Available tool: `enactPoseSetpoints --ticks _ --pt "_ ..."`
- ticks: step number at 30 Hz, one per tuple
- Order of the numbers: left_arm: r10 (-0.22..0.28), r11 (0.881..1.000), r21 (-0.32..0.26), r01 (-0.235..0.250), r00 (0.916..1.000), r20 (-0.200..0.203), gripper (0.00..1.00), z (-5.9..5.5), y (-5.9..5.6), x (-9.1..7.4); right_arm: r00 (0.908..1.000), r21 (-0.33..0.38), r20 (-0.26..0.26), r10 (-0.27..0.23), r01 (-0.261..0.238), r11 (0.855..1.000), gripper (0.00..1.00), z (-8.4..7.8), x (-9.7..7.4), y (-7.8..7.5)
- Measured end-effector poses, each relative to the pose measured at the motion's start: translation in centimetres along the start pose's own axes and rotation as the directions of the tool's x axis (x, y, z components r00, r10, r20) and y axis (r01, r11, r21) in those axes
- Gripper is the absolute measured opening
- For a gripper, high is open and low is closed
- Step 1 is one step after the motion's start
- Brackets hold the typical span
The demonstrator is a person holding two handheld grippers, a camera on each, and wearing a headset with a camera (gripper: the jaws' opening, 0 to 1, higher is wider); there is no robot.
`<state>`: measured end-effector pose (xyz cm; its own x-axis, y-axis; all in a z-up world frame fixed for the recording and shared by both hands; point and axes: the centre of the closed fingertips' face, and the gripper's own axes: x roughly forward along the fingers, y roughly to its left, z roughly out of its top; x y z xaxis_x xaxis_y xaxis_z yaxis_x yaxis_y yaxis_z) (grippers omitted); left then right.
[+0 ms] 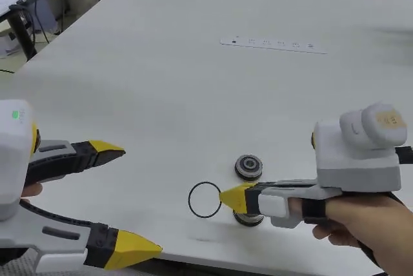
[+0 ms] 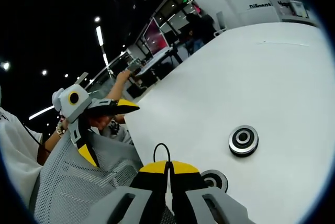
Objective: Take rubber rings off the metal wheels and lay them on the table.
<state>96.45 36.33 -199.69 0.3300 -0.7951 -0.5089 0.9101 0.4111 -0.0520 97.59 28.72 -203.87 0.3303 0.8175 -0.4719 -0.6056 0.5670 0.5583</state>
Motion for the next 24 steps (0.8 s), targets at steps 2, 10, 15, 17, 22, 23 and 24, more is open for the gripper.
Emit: enactPoseSetpoints --ticks 2,10,15,17,22,23,24 --pt "0.001 1.0 0.001 -0.001 1.0 0.002 0.83 0.0 0.0 0.0 0.9997 -0.028 -0.011 -0.023 0.022 0.999 0.0 -0.2 0.3 -0.5" --pt "0.001 1.0 -0.009 -0.001 0.9999 0.012 0.82 0.1 0.1 0.0 0.9969 -0.073 -0.05 -0.061 0.057 0.996 0.0 -0.7 1.2 -1.3" --pt "-0.007 1.0 -0.002 0.007 0.9999 0.013 0.81 0.3 -0.2 0.1 0.9922 -0.159 -0.067 -0.105 0.093 0.983 0.0 -0.7 1.6 -2.1" --pt "-0.006 1.0 -0.004 0.006 0.9999 0.01 0.81 0.2 -0.2 0.1 0.991 -0.184 -0.066 -0.116 0.102 0.978 0.0 -0.5 1.8 -2.3" --pt "-0.005 1.0 -0.005 0.005 1.0 0.007 0.81 0.1 -0.1 0.1 0.9883 -0.213 -0.071 -0.135 0.117 0.97 0.0 -0.4 2.0 -2.8" --pt "-0.006 1.0 -0.004 0.006 1.0 0.006 0.81 0.1 -0.1 0.1 0.9874 -0.234 -0.068 -0.142 0.123 0.964 0.0 -0.3 1.9 -2.9" --pt "-0.006 1.0 -0.004 0.006 1.0 0.006 0.81 0.0 -0.1 0.1 0.9874 -0.238 -0.067 -0.144 0.124 0.963 0.0 -0.2 1.9 -2.9"
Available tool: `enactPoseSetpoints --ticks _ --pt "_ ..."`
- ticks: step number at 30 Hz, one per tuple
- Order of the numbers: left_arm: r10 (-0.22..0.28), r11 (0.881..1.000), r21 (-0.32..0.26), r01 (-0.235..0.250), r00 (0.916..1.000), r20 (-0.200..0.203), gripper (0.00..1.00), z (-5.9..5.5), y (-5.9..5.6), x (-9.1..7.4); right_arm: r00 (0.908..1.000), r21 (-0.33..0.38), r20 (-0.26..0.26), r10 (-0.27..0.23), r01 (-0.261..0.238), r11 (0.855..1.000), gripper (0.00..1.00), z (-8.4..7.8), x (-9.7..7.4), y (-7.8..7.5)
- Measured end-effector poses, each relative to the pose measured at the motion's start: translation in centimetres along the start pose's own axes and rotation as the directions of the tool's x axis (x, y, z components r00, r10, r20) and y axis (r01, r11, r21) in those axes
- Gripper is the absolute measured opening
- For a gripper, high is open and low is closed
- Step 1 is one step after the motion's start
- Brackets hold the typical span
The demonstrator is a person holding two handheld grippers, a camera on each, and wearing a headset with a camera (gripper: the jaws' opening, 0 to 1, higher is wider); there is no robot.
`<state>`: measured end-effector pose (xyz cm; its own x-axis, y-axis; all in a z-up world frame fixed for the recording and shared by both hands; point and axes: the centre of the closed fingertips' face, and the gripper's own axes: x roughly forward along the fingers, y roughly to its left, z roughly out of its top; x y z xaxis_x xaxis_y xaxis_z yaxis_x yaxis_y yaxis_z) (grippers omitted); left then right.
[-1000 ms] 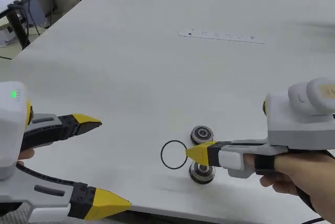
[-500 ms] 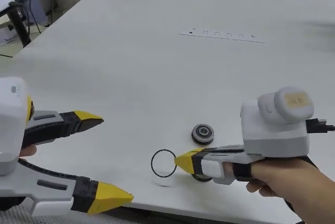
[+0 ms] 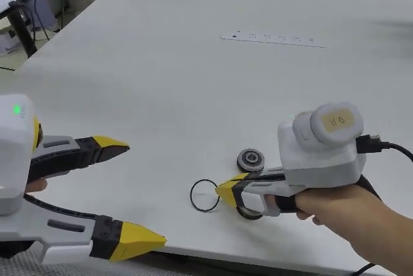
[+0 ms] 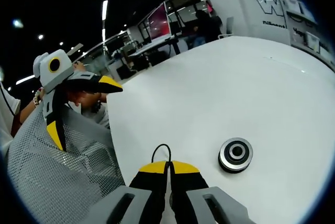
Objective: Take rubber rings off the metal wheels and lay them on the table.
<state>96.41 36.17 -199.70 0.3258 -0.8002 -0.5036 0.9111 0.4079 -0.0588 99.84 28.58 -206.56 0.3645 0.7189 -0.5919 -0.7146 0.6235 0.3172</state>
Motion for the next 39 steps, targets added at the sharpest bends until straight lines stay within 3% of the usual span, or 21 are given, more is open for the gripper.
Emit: enactPoseSetpoints --ticks 4,6,11,14,22,28,30,33,39 --pt "0.002 1.0 -0.004 -0.002 1.0 0.001 0.81 0.0 0.1 0.0 0.9999 0.011 0.012 -0.005 0.005 1.0 0.01 0.3 -0.3 -0.4" --pt "0.006 1.0 -0.007 -0.006 1.0 0.001 0.81 0.0 0.2 0.0 0.9999 0.039 -0.009 -0.01 0.01 0.999 0.05 -0.1 -0.4 -0.7" --pt "0.018 1.0 -0.011 -0.018 0.9998 0.005 0.8 0.0 0.4 -0.1 0.9997 0.015 0.005 -0.022 0.022 1.0 0.04 0.5 -1.2 -1.2" --pt "0.019 1.0 -0.014 -0.019 0.9998 0.009 0.8 0.1 0.4 -0.1 0.9997 0.023 0.01 -0.021 0.02 1.0 0.09 1.0 -1.7 -1.3" --pt "0.02 1.0 -0.009 -0.02 0.9997 0.012 0.8 0.2 0.4 -0.2 0.9969 -0.031 0.077 -0.015 0.017 0.999 0.14 2.8 -3.6 -1.4" --pt "0.024 0.999 0.025 -0.024 0.9996 0.011 0.76 0.3 0.4 -0.2 0.996 -0.133 0.089 -0.01 0.022 0.991 0.15 3.0 -5.0 -1.6" --pt "0.026 0.999 0.037 -0.027 0.9995 0.017 0.74 0.5 0.3 -0.3 0.9964 -0.198 0.082 -0.019 0.036 0.98 0.14 2.8 -5.4 -1.9" --pt "0.026 0.998 0.053 -0.027 0.9993 0.027 0.73 0.8 0.2 -0.3 0.9973 -0.241 0.068 -0.027 0.042 0.97 0.15 2.5 -5.6 -2.2" --pt "-0.006 0.996 0.086 0.0 0.9969 0.079 0.74 2.5 -0.4 -0.5 0.9996 -0.286 0.028 -0.005 0.013 0.958 0.17 1.4 -5.8 -2.2"
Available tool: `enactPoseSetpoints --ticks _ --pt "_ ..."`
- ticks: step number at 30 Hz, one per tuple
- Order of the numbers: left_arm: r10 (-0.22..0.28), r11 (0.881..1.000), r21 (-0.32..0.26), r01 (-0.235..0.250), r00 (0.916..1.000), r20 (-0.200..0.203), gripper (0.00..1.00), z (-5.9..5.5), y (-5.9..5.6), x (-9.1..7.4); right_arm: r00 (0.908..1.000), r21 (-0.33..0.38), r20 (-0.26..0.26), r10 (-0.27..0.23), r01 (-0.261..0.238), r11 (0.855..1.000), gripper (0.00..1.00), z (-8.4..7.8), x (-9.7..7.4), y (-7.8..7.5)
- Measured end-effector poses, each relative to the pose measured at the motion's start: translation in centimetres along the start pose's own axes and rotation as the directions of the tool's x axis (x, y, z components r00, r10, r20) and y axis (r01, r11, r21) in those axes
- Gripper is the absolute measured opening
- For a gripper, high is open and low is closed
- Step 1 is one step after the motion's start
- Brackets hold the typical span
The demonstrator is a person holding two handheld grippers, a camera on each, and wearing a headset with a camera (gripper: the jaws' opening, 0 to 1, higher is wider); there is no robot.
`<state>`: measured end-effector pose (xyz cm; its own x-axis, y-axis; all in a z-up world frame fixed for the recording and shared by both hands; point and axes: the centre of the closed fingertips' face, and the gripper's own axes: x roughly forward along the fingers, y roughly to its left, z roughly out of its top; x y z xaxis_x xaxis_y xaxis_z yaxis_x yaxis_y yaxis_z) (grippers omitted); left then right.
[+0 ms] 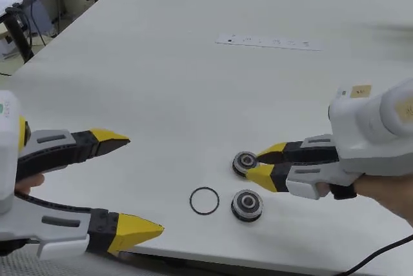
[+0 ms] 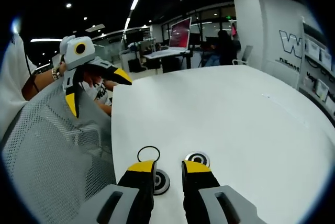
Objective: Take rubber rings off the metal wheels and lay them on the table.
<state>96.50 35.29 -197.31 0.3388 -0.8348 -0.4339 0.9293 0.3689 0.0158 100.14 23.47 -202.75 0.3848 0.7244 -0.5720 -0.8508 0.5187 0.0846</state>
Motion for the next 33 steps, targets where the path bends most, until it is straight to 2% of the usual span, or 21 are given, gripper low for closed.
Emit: enactPoseSetpoints --ticks 3,6,7,10,15,19,25,27,30,32,33 --pt "-0.025 1.0 0.014 0.024 0.9996 0.012 0.77 0.8 -0.4 0.2 0.9991 -0.004 -0.031 0.031 -0.031 1.0 0.17 -0.9 0.1 0.4" --pt "-0.039 0.999 0.026 0.038 0.9986 0.035 0.79 2.4 -0.5 0.9 0.9965 -0.055 -0.064 0.053 -0.057 0.997 0.18 -1.8 0.3 0.7" --pt "-0.046 0.998 0.037 0.045 0.9983 0.034 0.79 2.7 -0.5 1.1 0.9955 -0.077 -0.077 0.055 -0.061 0.995 0.19 -2.2 0.5 0.7" --pt "-0.069 0.994 0.084 0.067 0.9974 0.021 0.78 3.7 -0.8 1.6 0.9938 -0.063 -0.078 0.079 -0.084 0.994 0.23 -2.4 0.5 1.0" --pt "-0.142 0.979 0.155 0.135 0.9892 0.036 0.78 6.4 -2.0 2.9 0.9892 -0.046 -0.109 0.098 -0.103 0.994 0.26 -3.4 0.7 1.1" --pt "-0.175 0.965 0.207 0.161 0.9832 0.052 0.78 7.8 -2.5 4.2 0.9884 -0.045 -0.113 0.102 -0.107 0.993 0.24 -3.7 0.7 1.2" --pt "-0.211 0.945 0.26 0.198 0.9771 0.026 0.75 8.1 -2.7 6.7 0.9811 -0.036 -0.148 0.124 -0.131 0.991 0.26 -4.8 1.0 1.4" --pt "-0.224 0.942 0.261 0.212 0.9744 0.016 0.74 8.0 -2.8 7.8 0.9795 -0.035 -0.155 0.129 -0.136 0.99 0.27 -5.2 1.1 1.5" --pt "-0.252 0.924 0.296 0.244 0.9676 -0.012 0.72 7.3 -3.1 9.4 0.9777 -0.037 -0.163 0.132 -0.14 0.989 0.27 -5.4 1.2 1.5" --pt "-0.258 0.923 0.292 0.249 0.966 -0.008 0.7 7.0 -3.0 10.2 0.9772 -0.041 -0.165 0.134 -0.142 0.989 0.27 -5.4 1.2 1.6" --pt "-0.265 0.931 0.263 0.253 0.9642 0.012 0.69 6.9 -2.9 10.8 0.9765 -0.042 -0.167 0.135 -0.144 0.989 0.27 -5.4 1.2 1.7"
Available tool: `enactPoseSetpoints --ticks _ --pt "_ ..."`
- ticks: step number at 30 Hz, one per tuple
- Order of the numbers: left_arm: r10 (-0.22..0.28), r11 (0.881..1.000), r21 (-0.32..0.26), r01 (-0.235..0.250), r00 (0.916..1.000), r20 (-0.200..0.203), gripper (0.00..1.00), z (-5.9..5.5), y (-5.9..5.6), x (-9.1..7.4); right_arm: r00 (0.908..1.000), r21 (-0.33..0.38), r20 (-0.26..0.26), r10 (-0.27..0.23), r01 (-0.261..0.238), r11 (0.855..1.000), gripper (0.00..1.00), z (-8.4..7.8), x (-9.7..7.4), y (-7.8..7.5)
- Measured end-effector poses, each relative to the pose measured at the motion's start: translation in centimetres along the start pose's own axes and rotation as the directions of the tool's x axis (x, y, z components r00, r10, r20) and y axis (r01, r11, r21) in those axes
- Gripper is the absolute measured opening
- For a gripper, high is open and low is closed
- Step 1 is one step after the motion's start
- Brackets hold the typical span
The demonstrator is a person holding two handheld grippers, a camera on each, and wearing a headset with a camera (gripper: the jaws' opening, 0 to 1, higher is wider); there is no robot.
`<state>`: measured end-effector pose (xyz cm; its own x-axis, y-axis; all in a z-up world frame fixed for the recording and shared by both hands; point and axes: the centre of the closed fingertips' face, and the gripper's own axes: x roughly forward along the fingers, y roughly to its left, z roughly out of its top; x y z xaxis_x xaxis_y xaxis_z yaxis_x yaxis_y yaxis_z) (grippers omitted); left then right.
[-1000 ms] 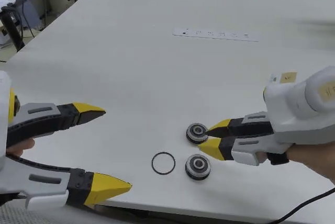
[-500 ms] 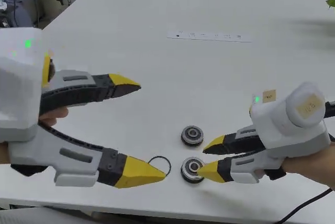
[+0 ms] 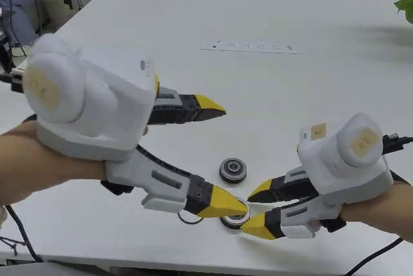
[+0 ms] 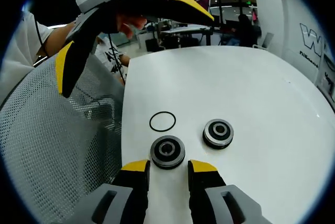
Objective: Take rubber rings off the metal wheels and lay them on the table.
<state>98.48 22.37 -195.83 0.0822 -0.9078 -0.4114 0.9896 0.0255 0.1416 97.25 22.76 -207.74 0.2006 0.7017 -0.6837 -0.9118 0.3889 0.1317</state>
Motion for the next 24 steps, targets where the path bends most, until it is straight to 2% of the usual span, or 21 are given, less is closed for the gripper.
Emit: enactPoseSetpoints --ticks 1,2,5,7,10,13,16,20,24 --pt "-0.002 1.0 -0.023 0.002 0.9999 0.013 0.66 -0.2 0.1 0.4 1.0 -0.004 -0.004 0.001 -0.001 1.0 0.26 -0.1 0.0 0.0" --pt "-0.002 0.999 -0.046 0.003 0.9999 0.011 0.65 -0.9 0.4 0.8 1.0 -0.007 -0.008 0.002 -0.002 1.0 0.26 -0.2 0.1 0.1" --pt "0.021 0.997 -0.077 -0.022 0.9997 -0.015 0.59 -2.6 1.3 1.3 0.9998 -0.011 -0.017 0.003 -0.004 1.0 0.26 -0.4 0.1 0.1" --pt "0.039 0.994 -0.102 -0.041 0.999 -0.019 0.56 -3.3 1.8 1.4 0.9999 -0.011 -0.017 0.002 -0.002 1.0 0.25 -0.4 0.1 0.1" --pt "0.031 0.991 -0.128 -0.035 0.9991 -0.029 0.52 -4.3 1.7 1.7 0.9998 -0.012 -0.019 -0.006 0.005 1.0 0.25 -0.4 0.1 -0.1" --pt "0.027 0.991 -0.128 -0.033 0.9983 -0.051 0.45 -5.4 1.2 2.0 0.9996 -0.014 -0.026 -0.014 0.014 1.0 0.24 -0.6 0.1 -0.3" --pt "-0.017 0.991 -0.136 0.006 0.9969 -0.077 0.39 -6.4 0.0 2.4 0.9998 -0.003 -0.017 -0.013 0.013 1.0 0.24 -0.5 0.1 -0.3" --pt "-0.057 0.994 -0.102 0.045 0.9923 -0.11 0.36 -7.3 -1.2 3.2 0.9999 0.0 -0.006 -0.01 0.01 1.0 0.23 -0.3 0.1 -0.2" --pt "-0.073 0.993 -0.098 0.059 0.9871 -0.142 0.3 -8.4 -1.6 3.5 0.9999 -0.006 -0.011 -0.006 0.006 1.0 0.22 -0.4 0.2 -0.2"
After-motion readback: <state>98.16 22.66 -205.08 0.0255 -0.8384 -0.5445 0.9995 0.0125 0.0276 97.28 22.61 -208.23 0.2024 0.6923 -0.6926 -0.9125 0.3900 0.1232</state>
